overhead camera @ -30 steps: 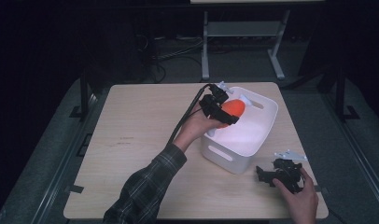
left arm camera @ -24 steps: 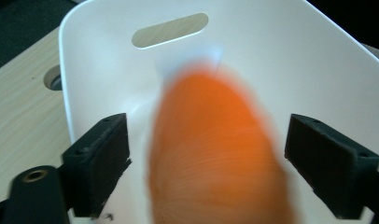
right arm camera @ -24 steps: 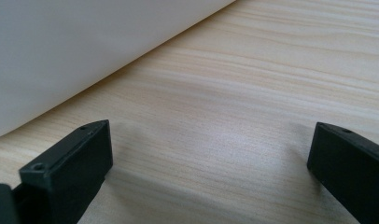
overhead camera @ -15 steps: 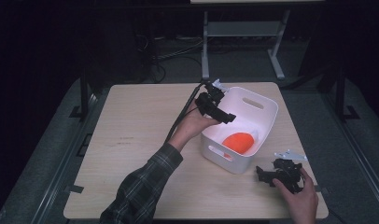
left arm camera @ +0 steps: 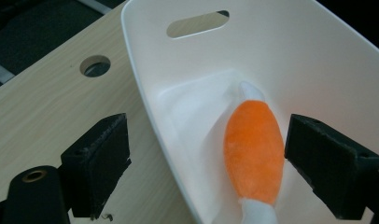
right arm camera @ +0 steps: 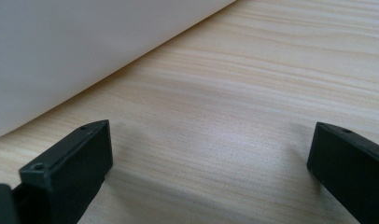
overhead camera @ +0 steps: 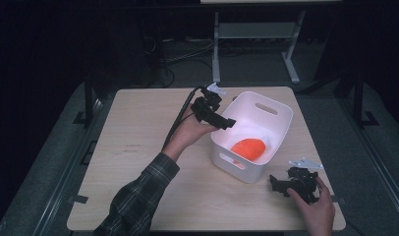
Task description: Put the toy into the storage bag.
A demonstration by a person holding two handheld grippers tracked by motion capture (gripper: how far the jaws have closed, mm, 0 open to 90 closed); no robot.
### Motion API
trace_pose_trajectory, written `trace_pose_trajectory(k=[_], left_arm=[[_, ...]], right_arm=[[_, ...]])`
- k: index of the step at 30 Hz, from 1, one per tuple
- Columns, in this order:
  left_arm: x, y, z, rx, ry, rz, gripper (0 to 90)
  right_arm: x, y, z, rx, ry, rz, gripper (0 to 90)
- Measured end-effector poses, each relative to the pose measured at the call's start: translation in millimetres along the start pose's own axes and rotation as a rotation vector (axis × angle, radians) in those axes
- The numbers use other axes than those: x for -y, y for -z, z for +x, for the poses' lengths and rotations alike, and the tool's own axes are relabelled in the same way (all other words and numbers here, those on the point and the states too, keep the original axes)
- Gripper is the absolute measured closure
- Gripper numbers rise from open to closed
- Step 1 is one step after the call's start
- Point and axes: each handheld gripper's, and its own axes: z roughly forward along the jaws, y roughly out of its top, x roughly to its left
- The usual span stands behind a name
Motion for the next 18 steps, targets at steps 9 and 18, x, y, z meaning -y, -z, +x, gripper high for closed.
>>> trace_pose_trajectory(k=[9,18], left_arm=[[18.2,18.3,9.2,-0.011,0.021,-0.018,13.6],[37.7,40.3,15.5,-0.031,0.033,-0.038,13.7]], right_arm=[[0.0,0.0,0.0,0.000,0.000,0.000,0.0],[0.0,-0.2,-0.3,0.000,0.004,-0.002,0.0]])
